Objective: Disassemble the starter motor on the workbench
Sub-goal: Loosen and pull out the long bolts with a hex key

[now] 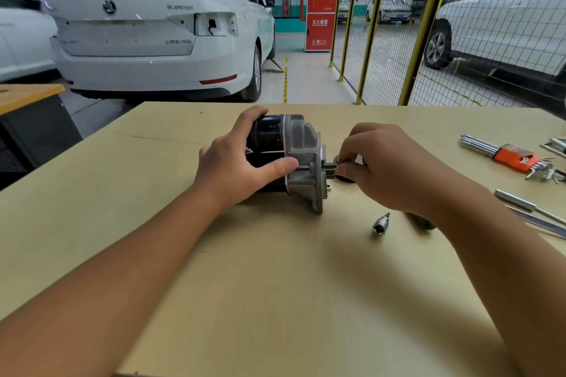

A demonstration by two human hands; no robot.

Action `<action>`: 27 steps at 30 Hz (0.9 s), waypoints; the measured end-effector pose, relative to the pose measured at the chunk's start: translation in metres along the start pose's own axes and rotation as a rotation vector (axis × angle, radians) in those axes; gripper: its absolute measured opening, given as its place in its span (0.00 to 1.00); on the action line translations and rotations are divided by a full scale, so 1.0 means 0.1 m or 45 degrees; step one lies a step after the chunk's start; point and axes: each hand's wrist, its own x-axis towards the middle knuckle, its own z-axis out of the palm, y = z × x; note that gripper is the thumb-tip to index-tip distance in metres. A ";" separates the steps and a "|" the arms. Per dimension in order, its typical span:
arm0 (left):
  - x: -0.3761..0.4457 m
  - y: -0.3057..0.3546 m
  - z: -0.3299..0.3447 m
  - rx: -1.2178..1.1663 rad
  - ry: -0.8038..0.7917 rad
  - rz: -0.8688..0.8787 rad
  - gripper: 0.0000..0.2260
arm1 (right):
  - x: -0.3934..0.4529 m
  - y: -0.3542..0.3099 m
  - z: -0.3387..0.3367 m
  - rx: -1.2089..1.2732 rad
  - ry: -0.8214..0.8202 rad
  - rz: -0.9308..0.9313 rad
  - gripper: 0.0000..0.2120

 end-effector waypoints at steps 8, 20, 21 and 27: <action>0.01 -0.01 0.00 0.031 -0.012 -0.017 0.44 | -0.02 -0.06 0.02 -0.192 0.089 0.065 0.05; 0.03 -0.01 0.00 0.081 -0.007 -0.026 0.36 | 0.02 0.00 0.04 0.020 -0.075 0.056 0.10; 0.03 -0.01 -0.01 0.072 -0.011 -0.034 0.37 | 0.01 0.00 0.04 0.023 -0.073 0.049 0.10; 0.01 0.00 -0.02 0.047 -0.032 -0.061 0.39 | -0.02 -0.06 0.01 -0.135 0.010 0.040 0.06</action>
